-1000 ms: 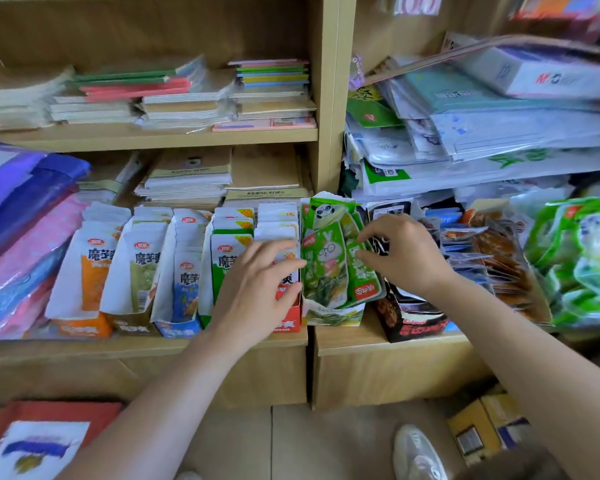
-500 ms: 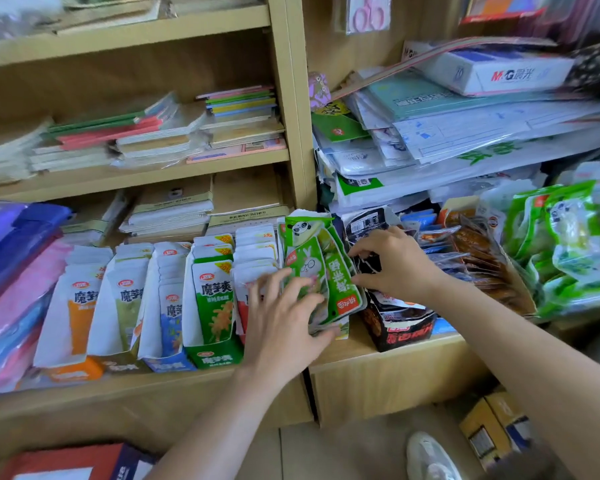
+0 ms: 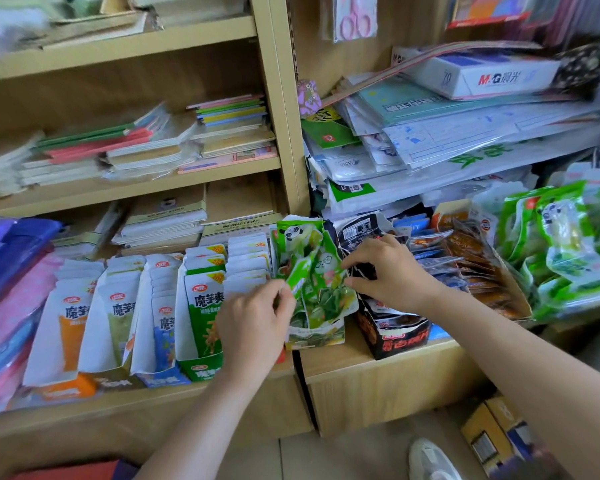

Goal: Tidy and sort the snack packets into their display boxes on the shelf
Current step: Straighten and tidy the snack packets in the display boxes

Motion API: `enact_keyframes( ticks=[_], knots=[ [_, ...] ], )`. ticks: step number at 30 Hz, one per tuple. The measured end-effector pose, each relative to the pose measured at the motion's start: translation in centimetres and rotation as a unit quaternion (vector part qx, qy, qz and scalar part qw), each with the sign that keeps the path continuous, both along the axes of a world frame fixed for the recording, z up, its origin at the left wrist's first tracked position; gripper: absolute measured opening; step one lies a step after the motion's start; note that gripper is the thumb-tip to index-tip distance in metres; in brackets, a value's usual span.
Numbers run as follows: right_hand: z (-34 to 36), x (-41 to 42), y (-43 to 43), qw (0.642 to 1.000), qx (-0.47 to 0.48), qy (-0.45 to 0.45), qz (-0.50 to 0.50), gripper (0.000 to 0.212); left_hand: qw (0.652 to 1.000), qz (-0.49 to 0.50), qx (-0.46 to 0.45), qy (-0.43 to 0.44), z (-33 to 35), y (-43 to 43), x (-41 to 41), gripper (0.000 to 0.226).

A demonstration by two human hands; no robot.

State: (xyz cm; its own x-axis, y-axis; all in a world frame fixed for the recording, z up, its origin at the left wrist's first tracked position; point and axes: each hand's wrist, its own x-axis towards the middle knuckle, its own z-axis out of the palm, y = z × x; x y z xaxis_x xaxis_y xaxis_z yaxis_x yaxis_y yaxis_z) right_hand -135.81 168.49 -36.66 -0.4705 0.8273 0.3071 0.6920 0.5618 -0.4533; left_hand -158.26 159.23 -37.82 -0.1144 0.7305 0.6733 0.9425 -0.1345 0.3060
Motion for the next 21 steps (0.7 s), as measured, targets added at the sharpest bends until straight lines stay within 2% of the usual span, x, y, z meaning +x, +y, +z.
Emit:
enact_keyframes(
  ticks=[3,5,7,10,13,16,19,21],
  knots=[
    [0.1,-0.6,-0.5,0.999,0.018,0.037,0.005,0.035,0.993,0.013,-0.035,-0.116,1.3,0.3,-0.7,0.032],
    [0.2,-1.4,-1.2,0.998,0.019,0.047,0.025,0.047,0.973,-0.038,-0.041,-0.226,1.5,0.8,-1.6,0.036],
    [0.2,-2.5,-2.0,0.998,0.010,0.034,0.058,0.068,0.939,-0.070,-0.059,-0.330,1.9,0.9,-2.4,0.042],
    [-0.1,-4.2,-3.0,0.995,0.028,0.010,0.094,0.091,0.884,-0.077,-0.086,-0.453,2.6,0.5,-2.5,0.026],
    [-0.4,-5.7,-3.6,0.994,0.040,0.002,0.098,0.105,0.836,-0.071,-0.090,-0.537,3.4,0.2,-2.6,0.020],
    [-0.5,-7.0,-3.5,0.991,0.096,0.015,0.090,0.096,0.792,-0.064,-0.104,-0.598,3.6,0.0,-3.5,0.015],
    [-0.6,-7.6,-2.9,0.981,0.146,0.080,0.097,0.063,0.751,-0.058,-0.120,-0.647,3.9,-0.6,-4.5,0.008],
    [-0.5,-7.8,-2.8,0.974,0.159,0.127,0.096,0.047,0.727,-0.070,-0.127,-0.671,4.3,-1.1,-5.0,0.007]
  ],
)
